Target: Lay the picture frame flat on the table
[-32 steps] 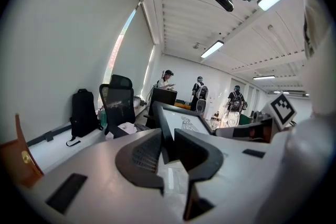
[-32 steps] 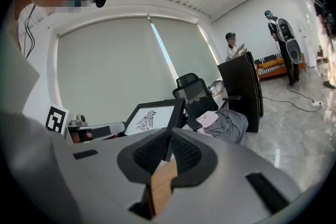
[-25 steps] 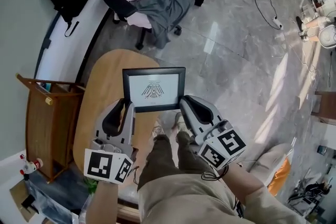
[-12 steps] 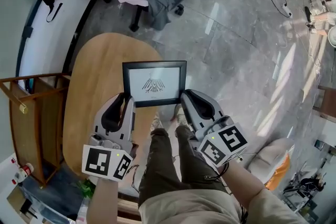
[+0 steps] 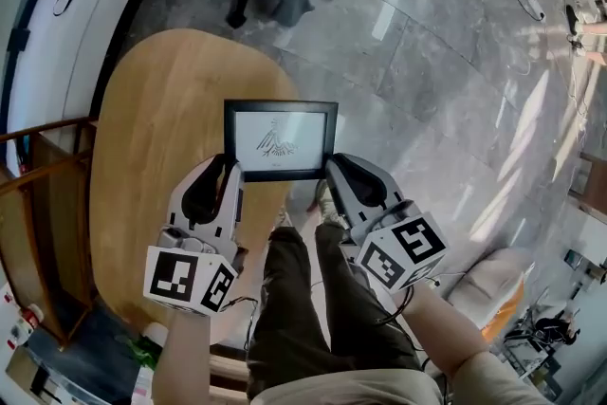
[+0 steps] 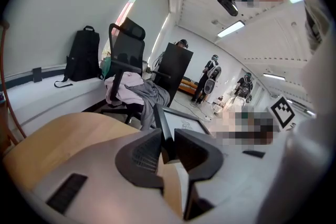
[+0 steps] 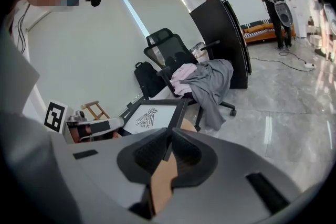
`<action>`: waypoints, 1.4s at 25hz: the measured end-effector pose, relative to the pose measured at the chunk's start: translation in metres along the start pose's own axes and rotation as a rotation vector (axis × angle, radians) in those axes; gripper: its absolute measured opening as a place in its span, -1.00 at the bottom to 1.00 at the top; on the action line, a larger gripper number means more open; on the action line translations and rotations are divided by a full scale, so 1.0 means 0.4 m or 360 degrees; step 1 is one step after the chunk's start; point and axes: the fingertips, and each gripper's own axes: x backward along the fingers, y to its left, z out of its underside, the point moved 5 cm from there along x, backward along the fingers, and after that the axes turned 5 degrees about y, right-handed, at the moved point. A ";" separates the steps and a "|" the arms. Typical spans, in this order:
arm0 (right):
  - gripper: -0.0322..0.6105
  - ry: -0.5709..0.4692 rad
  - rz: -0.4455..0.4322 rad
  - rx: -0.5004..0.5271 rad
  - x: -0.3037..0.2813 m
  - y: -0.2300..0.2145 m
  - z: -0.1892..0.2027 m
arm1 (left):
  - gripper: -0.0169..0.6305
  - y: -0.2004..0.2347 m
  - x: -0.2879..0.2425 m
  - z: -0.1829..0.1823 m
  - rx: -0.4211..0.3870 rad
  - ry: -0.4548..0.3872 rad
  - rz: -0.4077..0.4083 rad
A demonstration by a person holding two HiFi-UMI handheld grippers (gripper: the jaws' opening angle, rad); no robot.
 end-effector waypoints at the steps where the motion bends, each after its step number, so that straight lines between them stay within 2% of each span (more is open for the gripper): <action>1: -0.84 0.0010 0.0000 -0.0005 -0.013 -0.010 0.019 | -0.73 0.010 -0.011 0.025 0.0012 0.0013 -0.0004; 9: -0.85 0.0117 0.0007 -0.0022 -0.112 -0.089 0.158 | -0.72 0.067 -0.090 0.200 0.0071 0.0123 -0.0021; 18: -0.85 0.0220 0.0048 -0.0065 -0.177 -0.161 0.269 | -0.72 0.107 -0.177 0.332 0.0117 0.0245 -0.0049; 24: -0.84 0.0266 0.0070 -0.0006 -0.197 -0.188 0.312 | -0.72 0.107 -0.207 0.385 0.0059 0.0348 -0.0103; 26: -0.84 0.0277 0.0056 0.0001 -0.202 -0.194 0.320 | -0.72 0.111 -0.216 0.402 0.0080 0.0389 -0.0130; 30: -0.85 0.0303 0.0037 0.0031 -0.213 -0.202 0.335 | -0.72 0.123 -0.231 0.430 0.0204 0.0414 -0.0190; 35: -0.84 0.0289 0.0043 -0.0020 -0.210 -0.210 0.339 | -0.72 0.118 -0.226 0.426 0.0180 0.0394 -0.0200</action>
